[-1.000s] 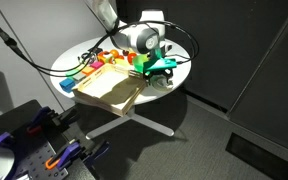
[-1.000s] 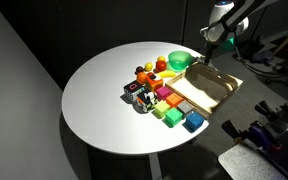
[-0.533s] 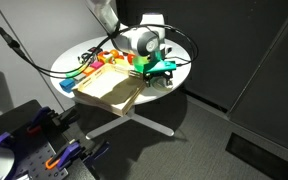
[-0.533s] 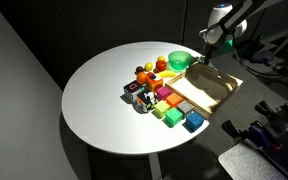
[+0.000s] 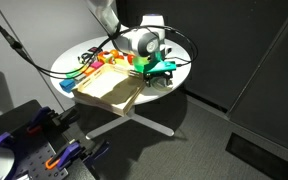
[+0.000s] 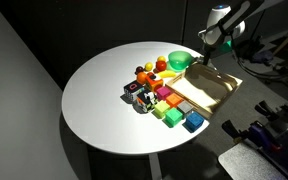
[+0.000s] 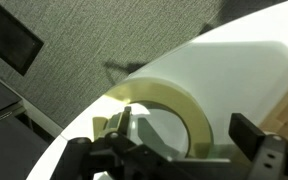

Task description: Put the seal tape in the box

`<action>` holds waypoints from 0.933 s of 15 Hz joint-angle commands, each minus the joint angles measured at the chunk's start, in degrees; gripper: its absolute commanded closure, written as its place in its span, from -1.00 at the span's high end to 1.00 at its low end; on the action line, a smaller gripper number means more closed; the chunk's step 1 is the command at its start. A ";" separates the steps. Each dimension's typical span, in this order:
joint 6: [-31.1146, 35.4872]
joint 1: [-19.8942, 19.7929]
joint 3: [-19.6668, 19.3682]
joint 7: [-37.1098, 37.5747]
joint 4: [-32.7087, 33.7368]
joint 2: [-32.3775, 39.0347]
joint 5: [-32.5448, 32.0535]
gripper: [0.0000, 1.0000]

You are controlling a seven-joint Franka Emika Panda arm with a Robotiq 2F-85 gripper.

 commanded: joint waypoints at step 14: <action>-0.12 0.13 -0.72 1.33 2.30 0.00 -1.40 -0.85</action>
